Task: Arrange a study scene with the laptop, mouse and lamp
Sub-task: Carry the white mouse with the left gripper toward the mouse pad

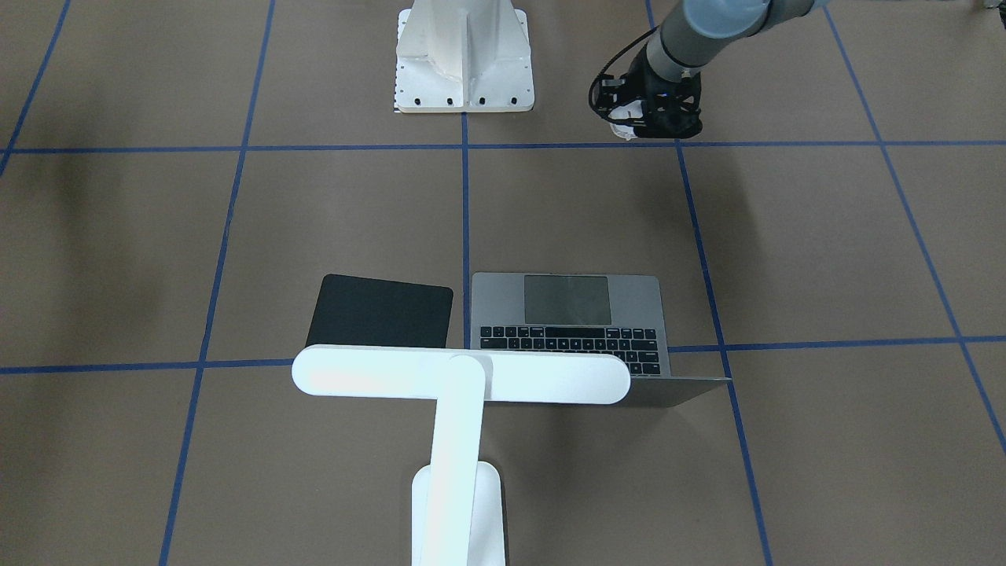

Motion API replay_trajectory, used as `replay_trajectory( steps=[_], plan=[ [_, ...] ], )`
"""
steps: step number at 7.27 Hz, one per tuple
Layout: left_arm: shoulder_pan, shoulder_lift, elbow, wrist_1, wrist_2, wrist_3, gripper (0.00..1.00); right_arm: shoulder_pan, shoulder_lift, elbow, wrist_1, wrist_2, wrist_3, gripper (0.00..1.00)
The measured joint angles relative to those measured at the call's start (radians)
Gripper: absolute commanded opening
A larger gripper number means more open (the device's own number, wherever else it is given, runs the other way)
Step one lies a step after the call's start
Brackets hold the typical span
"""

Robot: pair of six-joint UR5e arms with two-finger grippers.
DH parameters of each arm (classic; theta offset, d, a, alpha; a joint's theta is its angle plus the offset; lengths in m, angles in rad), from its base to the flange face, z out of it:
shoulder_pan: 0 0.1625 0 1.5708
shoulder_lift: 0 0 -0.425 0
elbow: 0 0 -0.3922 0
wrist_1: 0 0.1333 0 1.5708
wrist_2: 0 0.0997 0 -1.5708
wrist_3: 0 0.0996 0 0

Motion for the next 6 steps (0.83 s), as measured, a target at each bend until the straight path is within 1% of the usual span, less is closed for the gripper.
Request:
replay_trajectory(
  steps=[1, 3, 5, 6],
  plan=[
    [-0.007, -0.126, 0.074, 0.049, 0.012, 0.0, 0.48, 0.042, -0.009, -0.033, 0.0, 0.013, -0.078, 1.0],
    [-0.016, -0.338, 0.266, 0.073, 0.04, 0.001, 0.49, 0.107, -0.02, -0.081, 0.0, 0.023, -0.176, 1.0],
    [-0.019, -0.548, 0.529, 0.054, 0.071, 0.001, 0.5, 0.123, -0.022, -0.092, 0.0, 0.025, -0.194, 1.0],
    [-0.02, -0.629, 0.666, -0.005, 0.08, 0.0, 0.51, 0.125, -0.022, -0.095, 0.0, 0.025, -0.196, 1.0]
  ],
)
